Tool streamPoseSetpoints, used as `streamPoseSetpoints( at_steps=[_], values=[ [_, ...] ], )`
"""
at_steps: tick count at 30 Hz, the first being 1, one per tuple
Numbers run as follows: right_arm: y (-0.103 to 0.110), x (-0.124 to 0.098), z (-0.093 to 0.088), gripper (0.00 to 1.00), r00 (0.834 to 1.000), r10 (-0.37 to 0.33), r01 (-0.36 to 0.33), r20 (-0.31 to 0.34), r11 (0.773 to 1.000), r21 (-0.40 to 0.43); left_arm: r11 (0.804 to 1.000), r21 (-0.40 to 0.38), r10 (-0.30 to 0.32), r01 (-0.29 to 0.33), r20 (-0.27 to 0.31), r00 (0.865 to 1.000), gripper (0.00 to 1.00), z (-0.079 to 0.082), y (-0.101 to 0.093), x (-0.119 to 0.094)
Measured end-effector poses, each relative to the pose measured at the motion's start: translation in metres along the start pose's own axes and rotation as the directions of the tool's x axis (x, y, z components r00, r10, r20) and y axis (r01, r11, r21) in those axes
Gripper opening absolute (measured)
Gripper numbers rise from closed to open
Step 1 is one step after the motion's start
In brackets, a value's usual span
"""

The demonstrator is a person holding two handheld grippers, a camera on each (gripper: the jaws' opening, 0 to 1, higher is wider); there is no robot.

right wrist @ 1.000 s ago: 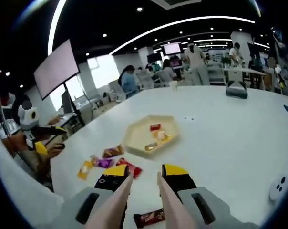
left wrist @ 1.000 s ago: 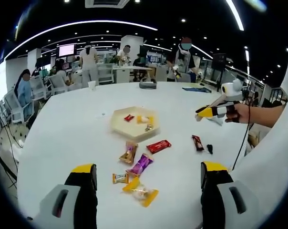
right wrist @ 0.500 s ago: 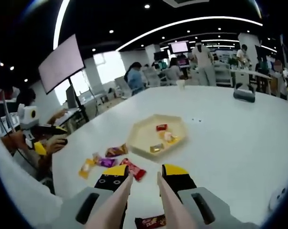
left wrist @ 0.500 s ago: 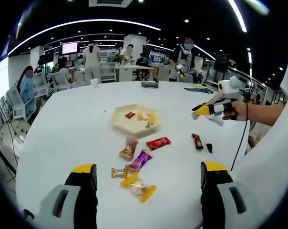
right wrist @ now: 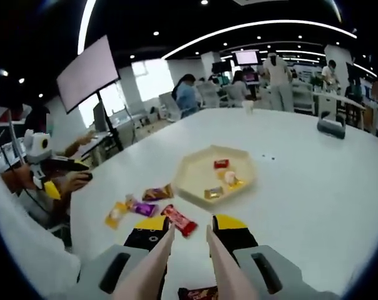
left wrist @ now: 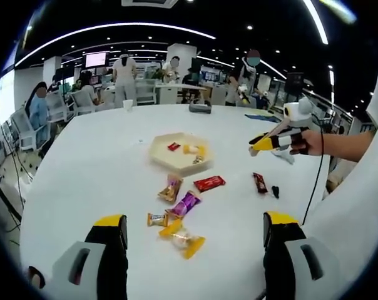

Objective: Place the target food into the container with the food tongs after gripping and lifting it, then release it inside without dropping or visibly crushing the food.

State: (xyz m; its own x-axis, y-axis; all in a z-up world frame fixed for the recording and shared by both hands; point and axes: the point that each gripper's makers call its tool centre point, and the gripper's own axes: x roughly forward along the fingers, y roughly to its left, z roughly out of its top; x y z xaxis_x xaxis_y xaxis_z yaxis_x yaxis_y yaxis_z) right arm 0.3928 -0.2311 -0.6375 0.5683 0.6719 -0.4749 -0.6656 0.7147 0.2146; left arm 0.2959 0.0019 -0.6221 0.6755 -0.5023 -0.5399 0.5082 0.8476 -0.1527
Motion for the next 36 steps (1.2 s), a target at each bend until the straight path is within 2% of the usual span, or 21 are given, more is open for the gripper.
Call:
streamPoseSetpoints(
  at_steps=[7, 18, 30, 36],
  values=[
    [0.002, 0.009, 0.005, 0.27, 1.000, 0.021, -0.021, -0.012, 1.000, -0.023, 1.000, -0.003, 0.001, -0.001, -0.008, 1.000, 0.90, -0.002, 0.001, 0.000],
    [0.002, 0.018, 0.000, 0.27, 0.998, 0.036, -0.039, -0.055, 0.998, -0.053, 1.000, -0.011, -0.003, 0.002, -0.021, 1.000, 0.90, -0.006, 0.003, -0.001],
    [-0.006, 0.008, -0.014, 0.27, 0.997, -0.019, 0.016, -0.071, 0.999, -0.031, 1.000, -0.001, -0.019, 0.019, -0.039, 0.999, 0.90, -0.009, -0.001, -0.002],
    [-0.005, 0.014, -0.020, 0.27, 0.996, -0.008, 0.003, -0.090, 0.998, -0.060, 0.999, 0.011, -0.036, 0.037, -0.057, 0.998, 0.90, -0.010, -0.003, 0.001]
  ],
)
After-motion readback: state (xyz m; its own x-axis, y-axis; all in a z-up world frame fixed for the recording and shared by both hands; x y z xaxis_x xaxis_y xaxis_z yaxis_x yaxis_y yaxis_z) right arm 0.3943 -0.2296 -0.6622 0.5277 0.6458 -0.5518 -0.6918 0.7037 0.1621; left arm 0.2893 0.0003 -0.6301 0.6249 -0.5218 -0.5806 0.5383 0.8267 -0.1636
